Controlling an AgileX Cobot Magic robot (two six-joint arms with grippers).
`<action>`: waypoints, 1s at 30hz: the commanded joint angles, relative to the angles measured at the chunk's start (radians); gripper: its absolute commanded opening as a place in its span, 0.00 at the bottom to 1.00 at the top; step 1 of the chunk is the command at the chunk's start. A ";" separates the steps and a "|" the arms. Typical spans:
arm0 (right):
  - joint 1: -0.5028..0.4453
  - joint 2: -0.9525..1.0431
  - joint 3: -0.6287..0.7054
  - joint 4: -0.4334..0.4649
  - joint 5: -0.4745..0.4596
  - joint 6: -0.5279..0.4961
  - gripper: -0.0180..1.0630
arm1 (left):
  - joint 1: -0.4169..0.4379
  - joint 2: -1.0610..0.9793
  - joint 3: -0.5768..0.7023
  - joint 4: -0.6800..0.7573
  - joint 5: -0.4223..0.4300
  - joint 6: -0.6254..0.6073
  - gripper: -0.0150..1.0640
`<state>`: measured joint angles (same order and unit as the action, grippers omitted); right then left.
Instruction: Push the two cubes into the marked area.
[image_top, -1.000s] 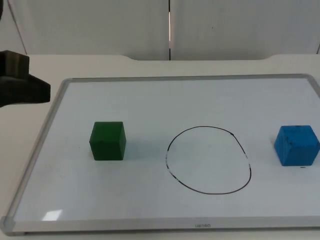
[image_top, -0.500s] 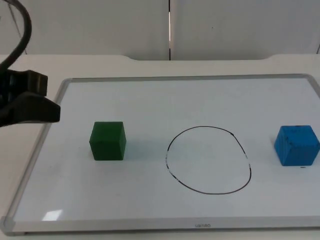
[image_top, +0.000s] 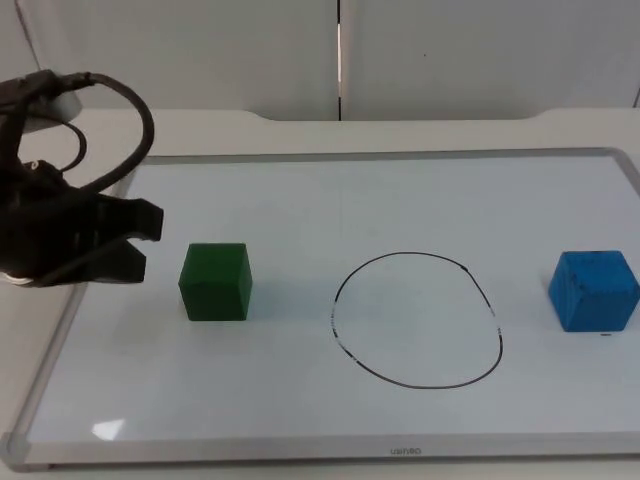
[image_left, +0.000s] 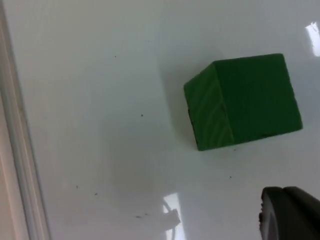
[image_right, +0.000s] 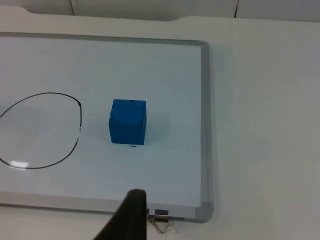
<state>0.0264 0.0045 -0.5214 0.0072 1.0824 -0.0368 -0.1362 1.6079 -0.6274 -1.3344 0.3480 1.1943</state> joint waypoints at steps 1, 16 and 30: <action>-0.005 -0.005 0.006 -0.002 -0.003 0.001 0.99 | -0.007 0.021 -0.022 -0.023 0.003 0.004 0.01; -0.005 -0.005 0.006 -0.002 -0.003 0.001 0.99 | -0.007 0.150 -0.104 -0.018 -0.118 0.004 0.01; -0.005 -0.005 0.006 -0.002 -0.003 0.001 0.99 | -0.007 0.333 -0.218 -0.023 -0.118 0.004 0.01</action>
<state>0.0264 0.0045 -0.5214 0.0072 1.0824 -0.0368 -0.1362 1.9249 -0.8311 -1.3382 0.2347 1.1963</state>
